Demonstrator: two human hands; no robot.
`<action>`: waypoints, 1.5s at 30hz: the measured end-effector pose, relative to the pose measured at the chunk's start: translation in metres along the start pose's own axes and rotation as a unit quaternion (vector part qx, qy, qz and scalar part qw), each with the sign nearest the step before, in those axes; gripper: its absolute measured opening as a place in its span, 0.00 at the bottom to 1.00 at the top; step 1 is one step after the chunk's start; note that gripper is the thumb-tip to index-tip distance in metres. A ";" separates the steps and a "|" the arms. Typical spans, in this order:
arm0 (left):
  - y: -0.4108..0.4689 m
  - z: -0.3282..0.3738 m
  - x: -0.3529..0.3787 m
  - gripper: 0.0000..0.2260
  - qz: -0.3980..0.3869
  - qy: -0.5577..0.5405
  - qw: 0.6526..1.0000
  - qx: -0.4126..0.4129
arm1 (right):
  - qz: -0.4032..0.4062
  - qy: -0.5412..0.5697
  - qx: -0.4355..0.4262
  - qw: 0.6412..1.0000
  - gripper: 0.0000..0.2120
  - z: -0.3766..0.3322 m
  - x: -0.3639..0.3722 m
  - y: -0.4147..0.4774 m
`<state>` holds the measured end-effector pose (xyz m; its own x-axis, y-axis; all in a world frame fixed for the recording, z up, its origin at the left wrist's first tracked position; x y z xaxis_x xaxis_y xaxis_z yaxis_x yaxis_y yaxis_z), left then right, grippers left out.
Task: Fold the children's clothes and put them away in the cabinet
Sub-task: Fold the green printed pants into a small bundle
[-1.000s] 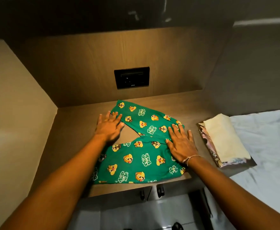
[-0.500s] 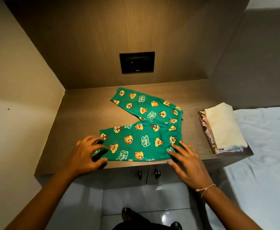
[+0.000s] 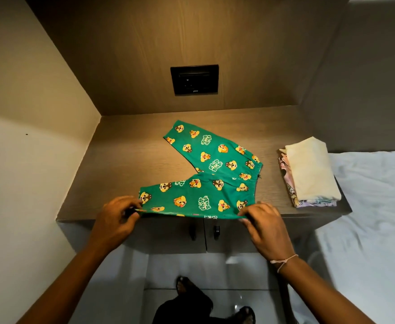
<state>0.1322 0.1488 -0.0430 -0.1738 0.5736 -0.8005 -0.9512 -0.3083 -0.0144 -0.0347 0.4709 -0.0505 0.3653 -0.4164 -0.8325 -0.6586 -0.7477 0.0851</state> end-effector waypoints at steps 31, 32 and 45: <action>0.165 0.067 0.104 0.30 -0.120 0.271 0.953 -0.067 | -0.067 -0.137 0.152 0.977 0.18 0.055 -0.016 0.084; 0.171 0.059 0.095 0.29 -0.104 0.269 0.955 -0.065 | -0.076 -0.129 0.129 0.980 0.20 0.044 -0.009 0.081; 0.070 0.096 0.102 0.32 -0.151 0.213 0.944 0.201 | -0.211 -0.131 -0.080 0.965 0.38 -0.005 0.037 0.076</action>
<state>0.0231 0.2586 -0.0678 0.1572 0.2050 -0.9661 -0.9760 0.1813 -0.1204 -0.0682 0.3959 -0.0721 0.3854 0.0722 -0.9199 -0.3704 -0.9010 -0.2259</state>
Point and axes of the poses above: each hand's wrist, its own y-axis towards the middle knuckle, its own x-axis out of the palm, z = x × y, the point moved 9 cm from there along y, towards the middle knuckle, and after that the axes turned 10 degrees about -z, right-handed, at the moved point
